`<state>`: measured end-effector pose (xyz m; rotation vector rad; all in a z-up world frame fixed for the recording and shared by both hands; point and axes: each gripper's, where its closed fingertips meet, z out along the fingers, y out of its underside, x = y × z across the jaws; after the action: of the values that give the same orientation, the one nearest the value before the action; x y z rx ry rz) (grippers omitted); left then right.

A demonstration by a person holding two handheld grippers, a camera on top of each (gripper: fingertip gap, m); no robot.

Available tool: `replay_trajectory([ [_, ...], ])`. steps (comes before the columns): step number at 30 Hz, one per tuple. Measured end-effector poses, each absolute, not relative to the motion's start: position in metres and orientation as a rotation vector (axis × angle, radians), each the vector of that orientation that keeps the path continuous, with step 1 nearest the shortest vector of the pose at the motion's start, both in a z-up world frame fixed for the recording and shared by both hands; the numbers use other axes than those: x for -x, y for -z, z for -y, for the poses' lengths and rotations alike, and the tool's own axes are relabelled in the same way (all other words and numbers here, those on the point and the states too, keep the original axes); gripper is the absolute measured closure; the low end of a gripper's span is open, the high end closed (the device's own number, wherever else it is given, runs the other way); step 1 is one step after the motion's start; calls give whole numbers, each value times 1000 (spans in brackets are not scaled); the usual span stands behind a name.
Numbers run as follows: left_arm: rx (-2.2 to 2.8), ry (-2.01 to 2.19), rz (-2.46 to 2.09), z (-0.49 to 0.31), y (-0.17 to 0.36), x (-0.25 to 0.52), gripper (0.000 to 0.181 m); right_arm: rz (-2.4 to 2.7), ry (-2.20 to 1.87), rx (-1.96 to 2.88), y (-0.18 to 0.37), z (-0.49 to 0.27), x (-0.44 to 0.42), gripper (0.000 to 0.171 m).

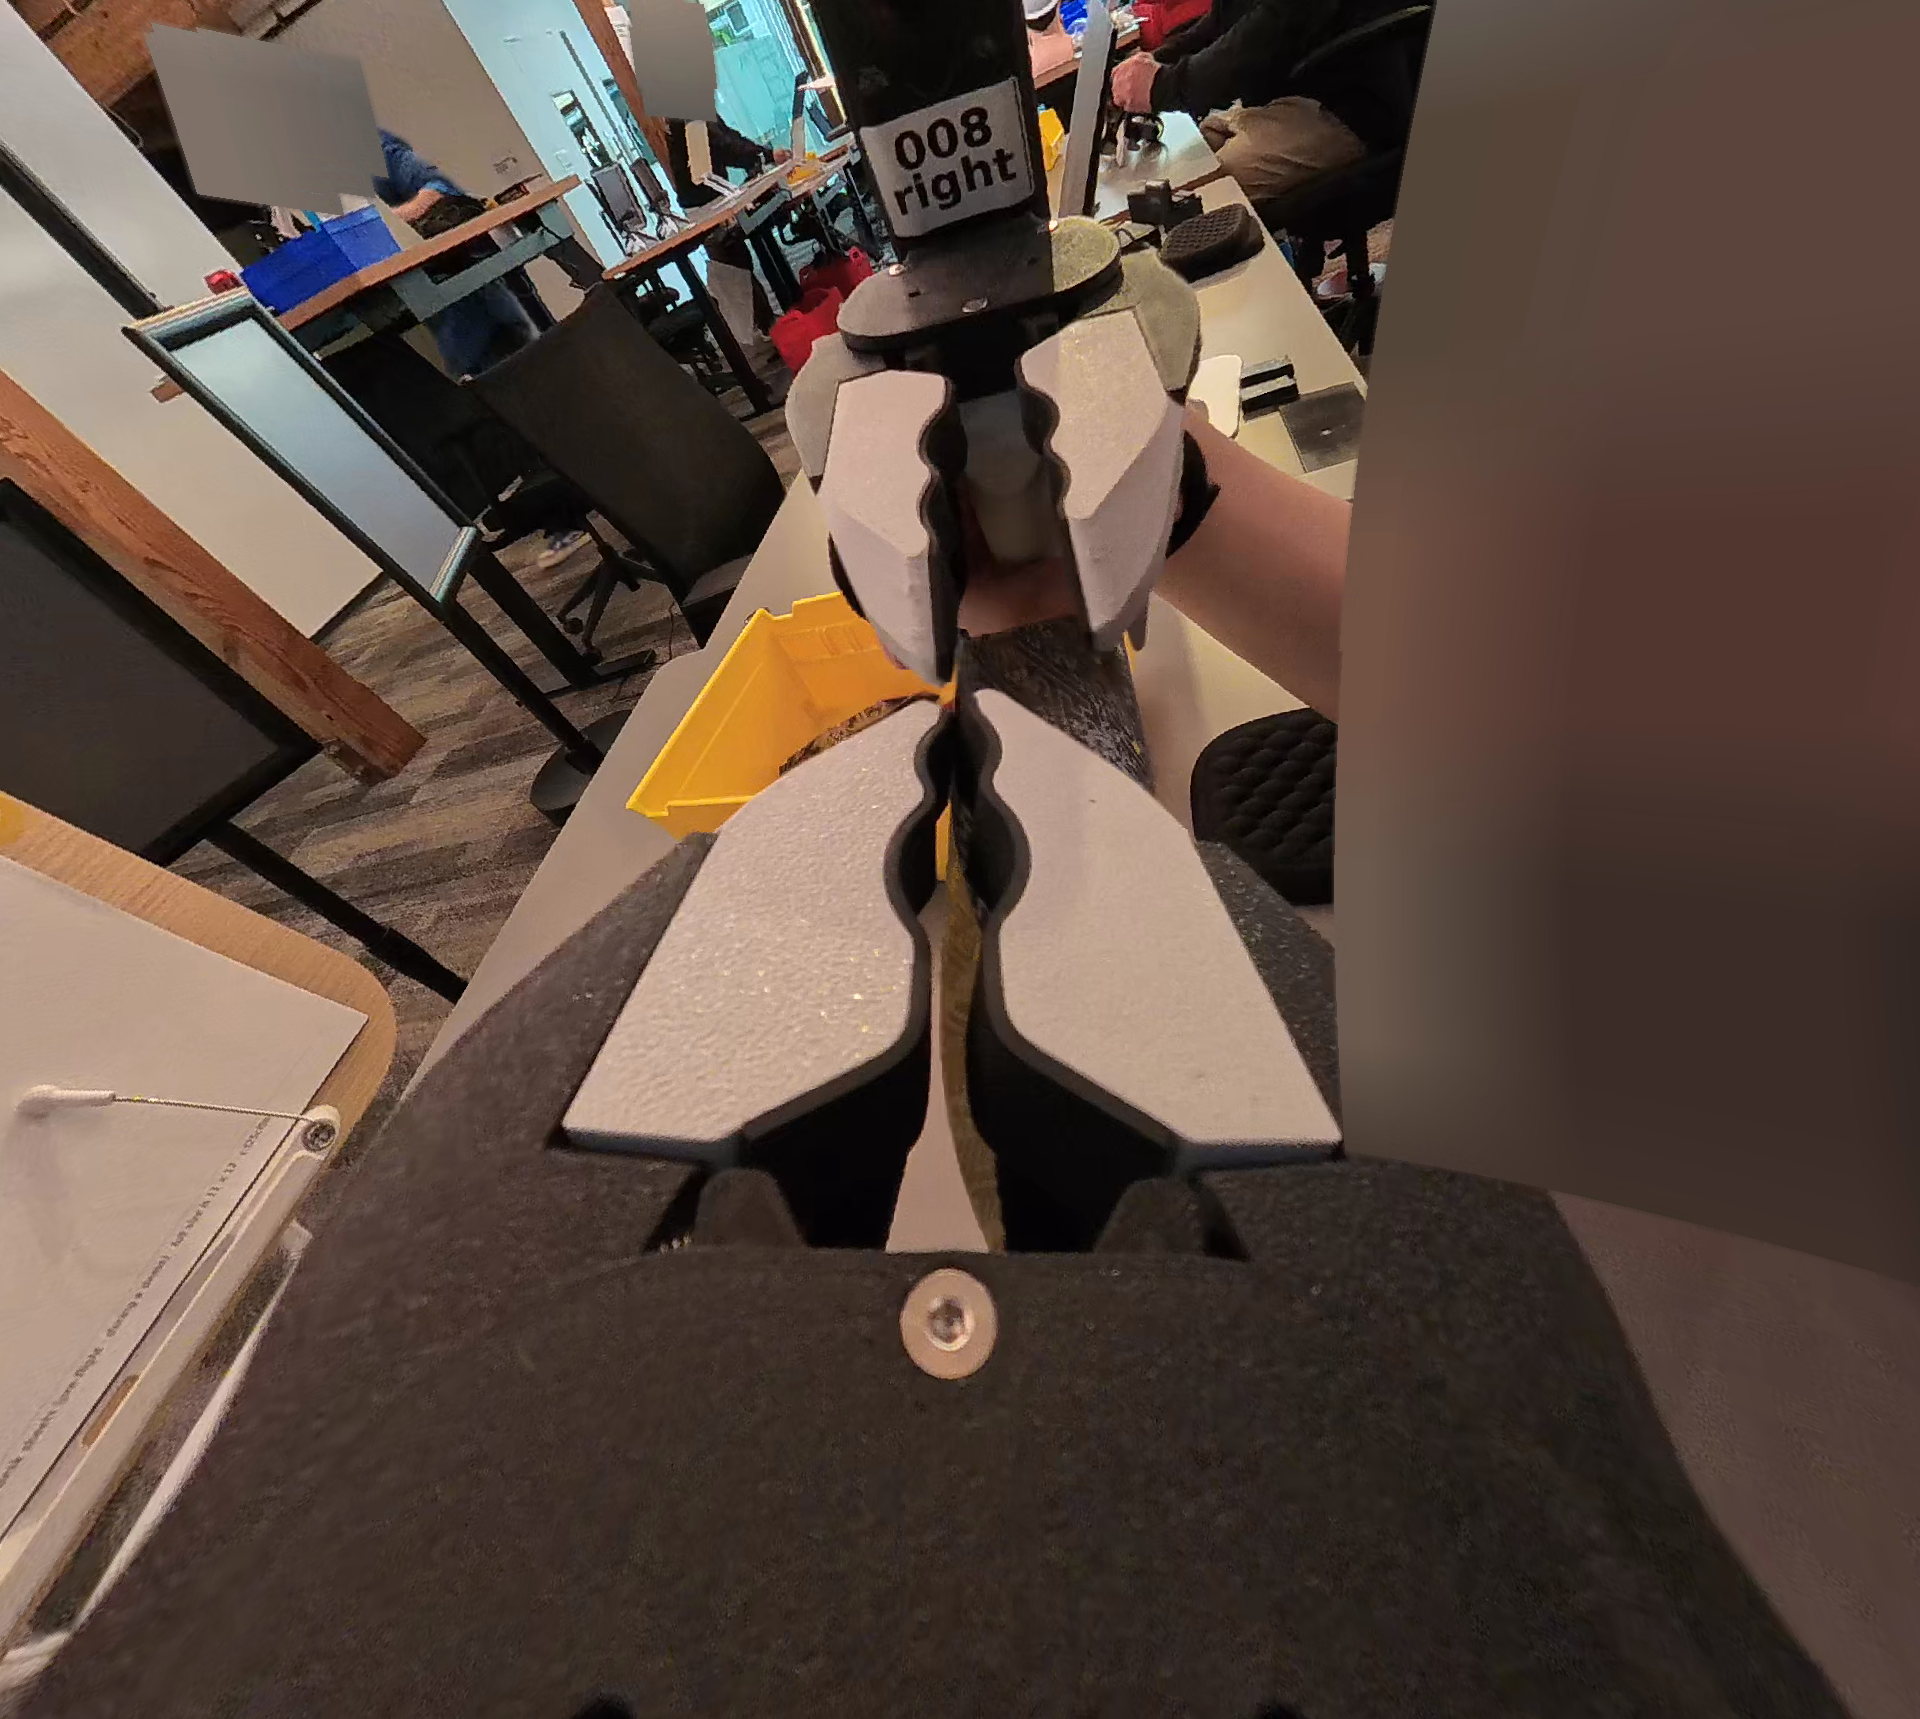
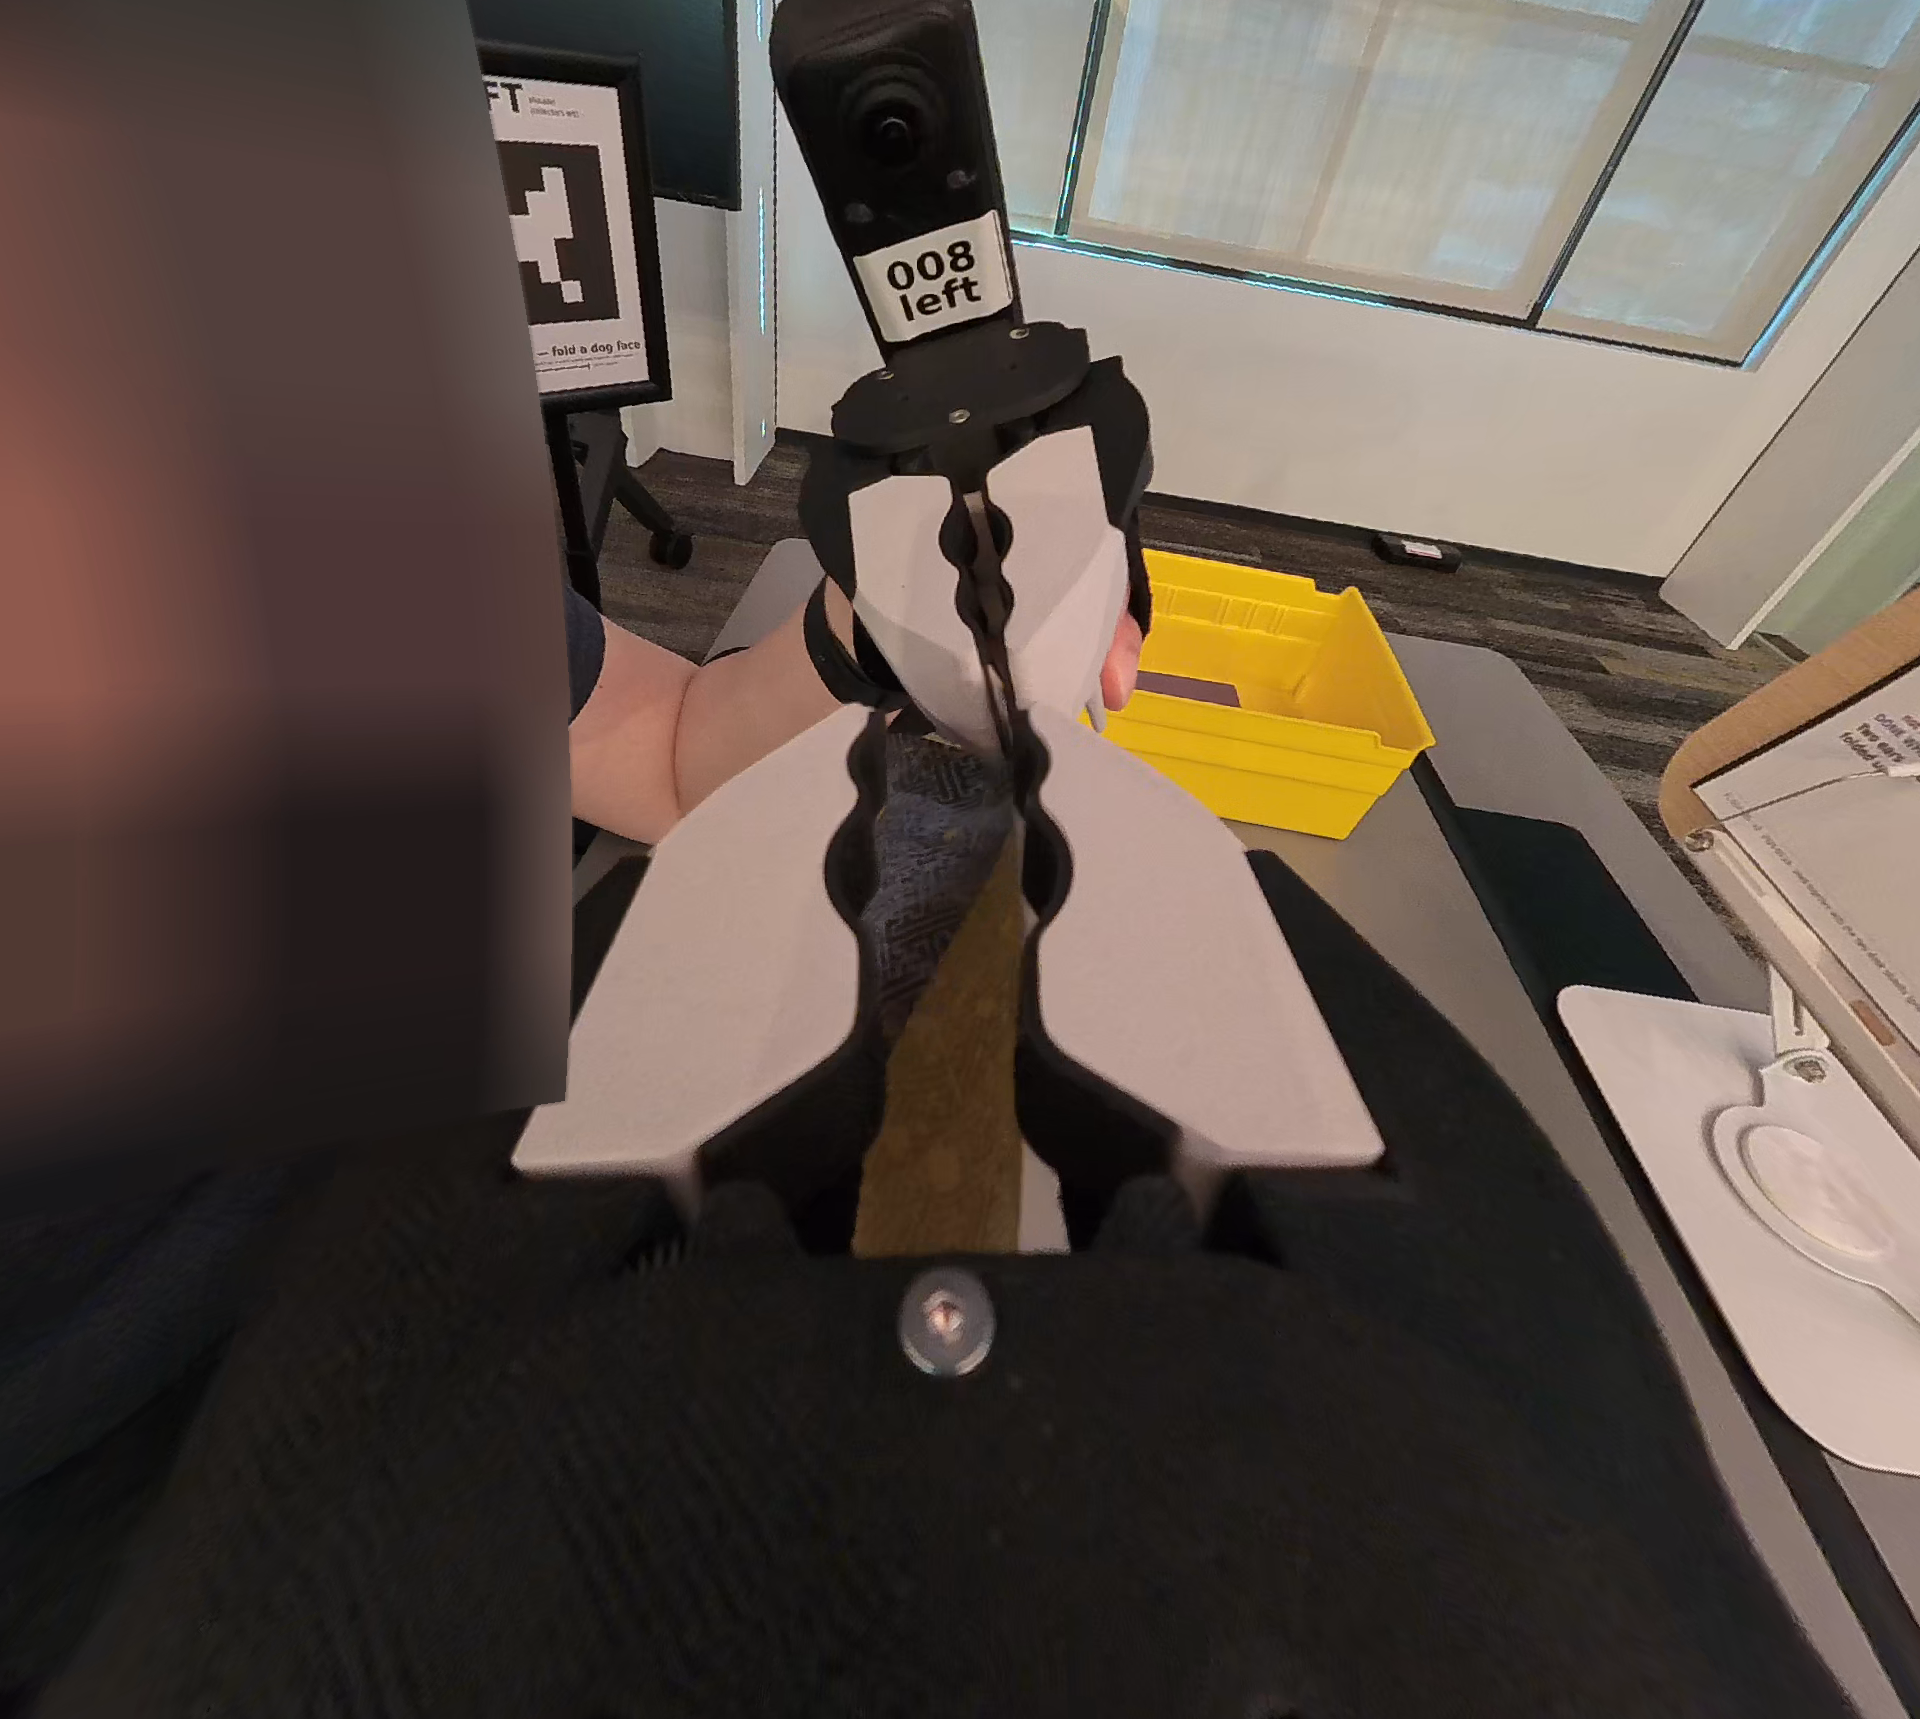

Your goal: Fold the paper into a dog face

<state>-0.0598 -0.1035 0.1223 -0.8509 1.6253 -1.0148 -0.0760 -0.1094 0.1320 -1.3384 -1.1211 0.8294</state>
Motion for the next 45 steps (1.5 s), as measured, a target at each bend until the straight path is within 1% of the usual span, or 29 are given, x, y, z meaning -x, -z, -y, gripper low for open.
replay_trajectory([
  [7, 850, 1060, -1622, 104, -124, 62, 181, 1080, -768, 1310, -139, 105, 66, 146],
  [13, 866, 1048, -1614, 101, -124, 61, 181, 1102, -649, 1475, -119, 97, 49, 146],
  [19, 870, 1049, -1611, 102, -123, 60, 181, 1092, -501, 1458, -122, 91, 52, 147],
  [27, 891, 1112, -1586, 101, -127, 60, 181, 1092, -522, 1435, -127, 93, 60, 169],
  [33, 867, 1124, -1576, 103, -129, 62, 181, 1105, -569, 1424, -129, 98, 63, 171],
  [35, 877, 1108, -1570, 101, -128, 61, 176, 1108, -582, 1425, -128, 98, 63, 171],
  [37, 897, 1114, -1586, 100, -126, 62, 167, 1108, -585, 1428, -127, 98, 63, 171],
  [41, 917, 1134, -1613, 99, -122, 64, 160, 1120, -603, 1417, -128, 100, 62, 171],
  [43, 917, 1158, -1625, 100, -121, 65, 163, 1128, -614, 1401, -129, 102, 63, 171],
  [45, 915, 1151, -1648, 100, -118, 65, 172, 1127, -621, 1389, -130, 103, 62, 171],
])
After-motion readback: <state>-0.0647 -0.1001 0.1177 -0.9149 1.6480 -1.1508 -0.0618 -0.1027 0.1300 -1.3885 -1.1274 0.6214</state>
